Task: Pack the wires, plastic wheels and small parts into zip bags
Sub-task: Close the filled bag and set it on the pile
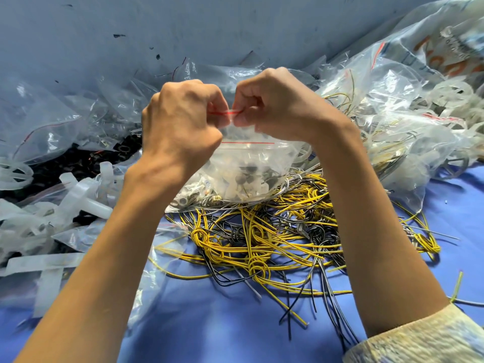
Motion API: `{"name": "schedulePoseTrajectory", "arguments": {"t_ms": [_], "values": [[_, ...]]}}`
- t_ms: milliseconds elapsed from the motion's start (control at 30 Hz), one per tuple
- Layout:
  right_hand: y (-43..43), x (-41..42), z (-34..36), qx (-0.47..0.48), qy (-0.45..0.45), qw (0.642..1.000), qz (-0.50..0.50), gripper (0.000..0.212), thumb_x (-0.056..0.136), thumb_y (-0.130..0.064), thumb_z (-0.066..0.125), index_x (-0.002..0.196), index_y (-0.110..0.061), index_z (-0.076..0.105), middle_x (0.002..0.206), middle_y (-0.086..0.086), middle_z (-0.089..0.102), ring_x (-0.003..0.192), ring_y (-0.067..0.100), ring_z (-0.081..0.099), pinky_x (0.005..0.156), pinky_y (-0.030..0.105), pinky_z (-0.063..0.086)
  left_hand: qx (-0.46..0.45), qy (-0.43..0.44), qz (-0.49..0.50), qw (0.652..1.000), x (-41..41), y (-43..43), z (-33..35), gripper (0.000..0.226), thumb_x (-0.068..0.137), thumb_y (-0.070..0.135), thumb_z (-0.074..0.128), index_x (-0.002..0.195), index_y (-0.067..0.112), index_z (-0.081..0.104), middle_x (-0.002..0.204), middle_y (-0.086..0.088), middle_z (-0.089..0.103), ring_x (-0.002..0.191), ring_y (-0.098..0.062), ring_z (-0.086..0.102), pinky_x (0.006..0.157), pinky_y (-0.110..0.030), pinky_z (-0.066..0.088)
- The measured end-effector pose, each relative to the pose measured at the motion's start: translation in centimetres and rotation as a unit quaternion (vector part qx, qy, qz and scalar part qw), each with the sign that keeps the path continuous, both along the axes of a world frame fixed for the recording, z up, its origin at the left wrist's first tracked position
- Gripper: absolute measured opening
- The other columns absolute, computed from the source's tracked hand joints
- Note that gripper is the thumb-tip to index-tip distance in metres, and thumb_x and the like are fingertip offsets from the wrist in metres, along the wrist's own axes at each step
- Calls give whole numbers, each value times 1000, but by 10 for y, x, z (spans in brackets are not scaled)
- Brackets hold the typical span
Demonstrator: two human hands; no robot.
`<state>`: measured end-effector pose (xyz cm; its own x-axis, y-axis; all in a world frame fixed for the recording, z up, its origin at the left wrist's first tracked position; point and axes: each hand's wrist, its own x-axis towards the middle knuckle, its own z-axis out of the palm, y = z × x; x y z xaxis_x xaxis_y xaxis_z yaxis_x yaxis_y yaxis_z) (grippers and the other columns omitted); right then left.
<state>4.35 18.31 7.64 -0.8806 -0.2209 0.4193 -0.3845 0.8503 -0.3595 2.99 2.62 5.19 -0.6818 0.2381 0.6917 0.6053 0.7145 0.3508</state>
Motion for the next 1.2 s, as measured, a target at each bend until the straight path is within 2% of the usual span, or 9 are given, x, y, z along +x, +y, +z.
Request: {"name": "schedulePoseTrajectory", "arguments": {"t_ms": [133, 267, 433, 533, 667, 800, 1033, 1133, 1200], "values": [[9, -1, 1, 4, -5, 1000, -26, 7, 79, -19, 74, 86, -19, 74, 65, -2, 64, 55, 4, 50, 51, 12, 39, 14, -37, -17, 999, -5, -3, -1, 21, 77, 6, 66, 88, 22, 74, 87, -4, 72, 86, -25, 66, 80, -37, 53], [19, -1, -2, 9, -11, 998, -57, 10, 79, -17, 74, 88, -19, 75, 79, 7, 70, 70, 19, 59, 64, 25, 46, -11, -74, -5, 997, -13, -11, -2, 23, 76, 1, 66, 87, 20, 73, 84, -5, 70, 82, -20, 65, 85, -32, 52], [32, -2, -5, -6, -54, 997, -60, 9, 80, -20, 74, 86, -27, 73, 74, -6, 66, 67, 9, 54, 66, 26, 49, -33, -103, 16, 994, -19, -17, -3, 24, 77, 2, 68, 83, 25, 71, 73, -1, 62, 75, -18, 57, 75, -22, 41], [35, -2, -7, -1, -55, 997, -62, 9, 82, -21, 72, 89, -26, 74, 76, -4, 64, 65, 10, 52, 61, 26, 47, -42, -104, 22, 993, -20, -17, -4, 22, 80, 5, 67, 85, 26, 68, 81, -3, 64, 81, -23, 58, 76, -25, 42], [30, -6, -8, -3, -26, 997, -73, 10, 83, -19, 69, 91, -23, 74, 65, -7, 52, 56, 10, 43, 50, 24, 41, -52, -87, 36, 994, -19, -17, -5, 20, 80, 5, 65, 91, 21, 68, 88, -8, 67, 92, -31, 62, 84, -35, 48], [28, -9, -9, -13, -3, 997, -72, 13, 84, -19, 69, 96, -20, 74, 65, -10, 53, 55, 6, 44, 49, 16, 39, -27, -77, 41, 996, -19, -19, -3, 26, 78, -1, 59, 88, 21, 69, 77, -2, 64, 91, -28, 64, 85, -33, 49], [39, -4, -7, -11, -47, 997, -55, 8, 82, -25, 73, 90, -26, 73, 67, -15, 57, 49, -6, 48, 45, 5, 33, 15, -62, 61, 996, -24, -23, -6, 25, 80, 0, 55, 88, 20, 69, 88, -6, 73, 96, -25, 64, 85, -31, 47], [39, -5, -9, 9, -60, 996, -67, 7, 85, -26, 70, 91, -26, 72, 71, -8, 60, 51, -2, 48, 40, 6, 34, 4, -72, 62, 995, -29, -26, -8, 23, 83, 1, 57, 88, 21, 68, 87, -3, 73, 94, -22, 64, 84, -28, 45], [37, -7, -12, 2, -50, 996, -75, 9, 87, -21, 67, 94, -22, 72, 73, -4, 60, 55, 6, 50, 46, 14, 41, -9, -91, 60, 994, -31, -29, -8, 23, 84, 0, 58, 89, 21, 68, 84, -2, 70, 88, -20, 61, 82, -25, 43]]}}
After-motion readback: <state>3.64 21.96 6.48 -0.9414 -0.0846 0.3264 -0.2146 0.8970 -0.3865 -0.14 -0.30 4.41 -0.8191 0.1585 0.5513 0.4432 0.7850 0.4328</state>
